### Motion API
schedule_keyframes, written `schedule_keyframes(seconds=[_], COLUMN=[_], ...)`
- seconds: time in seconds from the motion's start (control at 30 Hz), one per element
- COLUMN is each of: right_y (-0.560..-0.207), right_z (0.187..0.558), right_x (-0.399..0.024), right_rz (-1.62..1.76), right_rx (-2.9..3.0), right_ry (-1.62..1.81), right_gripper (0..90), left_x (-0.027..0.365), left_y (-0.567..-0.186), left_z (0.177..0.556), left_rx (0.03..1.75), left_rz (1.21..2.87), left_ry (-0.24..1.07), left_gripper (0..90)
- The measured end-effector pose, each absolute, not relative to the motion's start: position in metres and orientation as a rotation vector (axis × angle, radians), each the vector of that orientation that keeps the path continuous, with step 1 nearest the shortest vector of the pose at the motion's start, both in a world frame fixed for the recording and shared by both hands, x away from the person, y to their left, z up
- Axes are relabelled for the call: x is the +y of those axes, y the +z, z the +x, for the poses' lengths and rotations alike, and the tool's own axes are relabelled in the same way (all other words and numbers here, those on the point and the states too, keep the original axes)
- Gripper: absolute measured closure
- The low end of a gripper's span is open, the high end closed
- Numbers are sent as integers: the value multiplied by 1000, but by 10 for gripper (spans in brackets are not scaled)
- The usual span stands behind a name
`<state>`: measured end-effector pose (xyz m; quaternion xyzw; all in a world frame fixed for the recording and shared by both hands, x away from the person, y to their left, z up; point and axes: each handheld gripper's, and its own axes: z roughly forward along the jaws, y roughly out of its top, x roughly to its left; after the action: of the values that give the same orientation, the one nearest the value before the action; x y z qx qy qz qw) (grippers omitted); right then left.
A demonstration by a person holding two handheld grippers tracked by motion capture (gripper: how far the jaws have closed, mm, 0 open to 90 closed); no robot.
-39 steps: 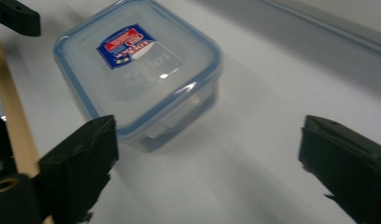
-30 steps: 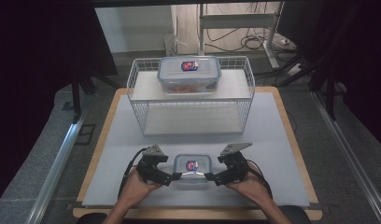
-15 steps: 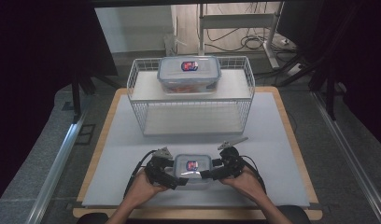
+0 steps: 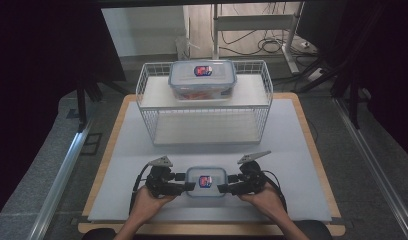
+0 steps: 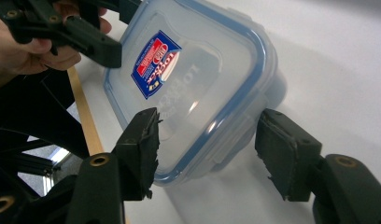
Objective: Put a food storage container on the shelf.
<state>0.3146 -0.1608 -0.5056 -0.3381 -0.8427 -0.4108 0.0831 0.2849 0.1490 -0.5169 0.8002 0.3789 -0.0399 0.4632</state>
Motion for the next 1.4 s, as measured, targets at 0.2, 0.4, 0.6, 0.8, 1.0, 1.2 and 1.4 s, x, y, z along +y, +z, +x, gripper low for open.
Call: schedule_keyframes(seconds=[0.2, 0.4, 0.6, 0.8, 1.0, 1.2, 1.4], right_y=[-507, -508, -509, -513, -514, -506, -494], right_z=[305, 302, 302, 305, 306, 306, 310], right_x=[-167, -171, -173, -177, -178, -179, -184], right_rz=[-1017, -1034, -1041, -1057, -1068, -1066, -1073], right_rx=[-2485, -2439, -2407, -2333, -2309, -2312, -2254], right_ry=[-1253, -1286, -1303, -1322, -1329, -1388, -1469], right_gripper=[493, 538, 550, 561, 564, 566, 587], left_x=[151, 157, 159, 166, 165, 167, 168], left_y=[-521, -522, -524, -531, -528, -520, -510], left_z=[278, 276, 276, 278, 278, 281, 288], left_rx=[940, 946, 968, 961, 959, 943, 915], left_rz=[1946, 1915, 1882, 1822, 1821, 1779, 1763], left_ry=[-161, -202, -234, -296, -279, -266, -258], left_gripper=[460, 507, 527, 565, 567, 573, 572])
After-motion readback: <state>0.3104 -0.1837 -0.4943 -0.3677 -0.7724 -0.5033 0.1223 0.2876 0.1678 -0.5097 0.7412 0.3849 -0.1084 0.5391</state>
